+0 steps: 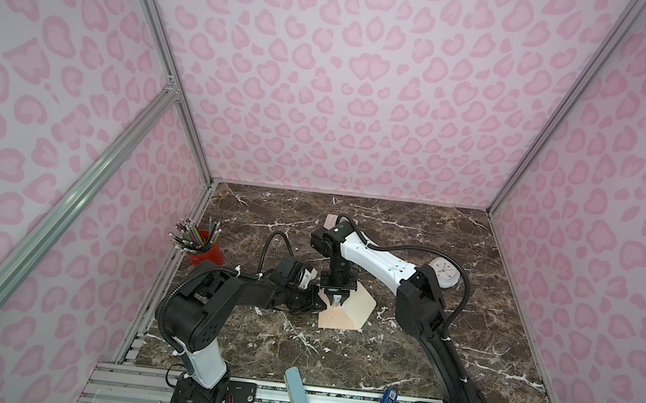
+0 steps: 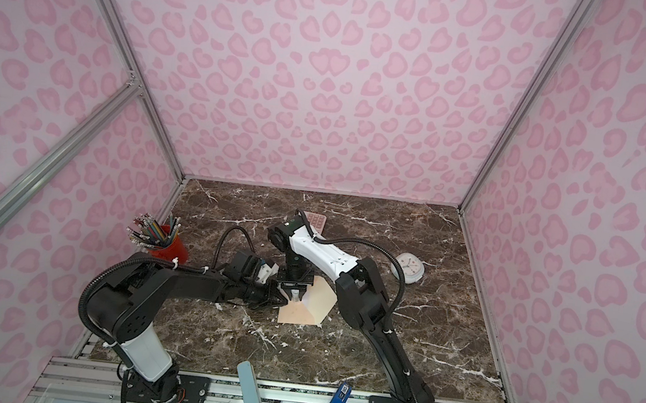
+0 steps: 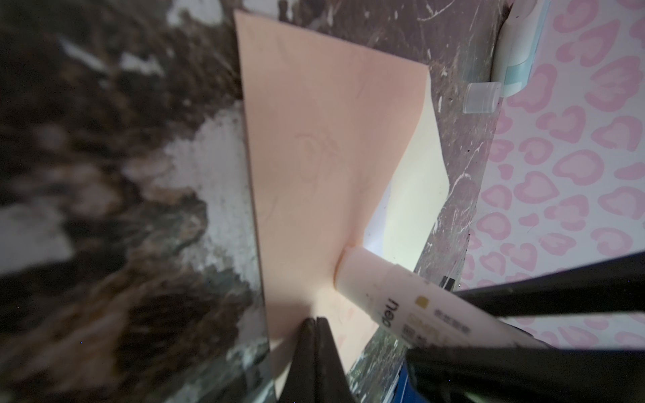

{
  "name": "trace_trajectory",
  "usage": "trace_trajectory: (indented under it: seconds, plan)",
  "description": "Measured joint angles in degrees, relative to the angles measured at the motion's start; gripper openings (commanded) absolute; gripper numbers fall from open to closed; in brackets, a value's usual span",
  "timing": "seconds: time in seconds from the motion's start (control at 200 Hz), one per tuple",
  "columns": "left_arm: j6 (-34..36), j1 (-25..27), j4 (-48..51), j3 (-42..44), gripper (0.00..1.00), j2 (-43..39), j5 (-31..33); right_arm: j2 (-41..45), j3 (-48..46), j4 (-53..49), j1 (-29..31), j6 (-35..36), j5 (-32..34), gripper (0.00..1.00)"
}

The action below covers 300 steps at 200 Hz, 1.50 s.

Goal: Place the letter into the envelope and seal it

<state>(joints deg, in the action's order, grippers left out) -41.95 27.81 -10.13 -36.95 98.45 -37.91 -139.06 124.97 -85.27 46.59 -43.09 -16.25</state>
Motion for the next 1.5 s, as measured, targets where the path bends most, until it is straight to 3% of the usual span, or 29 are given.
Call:
trace_trajectory:
  seconds: [0.46,1.0,1.5]
  plan:
    - [0.0,0.0,-0.28,-0.28,0.04,0.52,-0.66,-0.83,4.13,-1.88,0.13,0.24,1.92,0.0]
    - [0.42,0.0,0.04,-1.05,0.04,1.4,-1.49,7.61,1.07,-1.38,-0.94,0.66,1.9,0.0]
    - [0.61,0.0,0.33,-1.14,0.04,1.36,-1.44,3.8,1.44,1.92,0.17,0.63,-0.28,0.0]
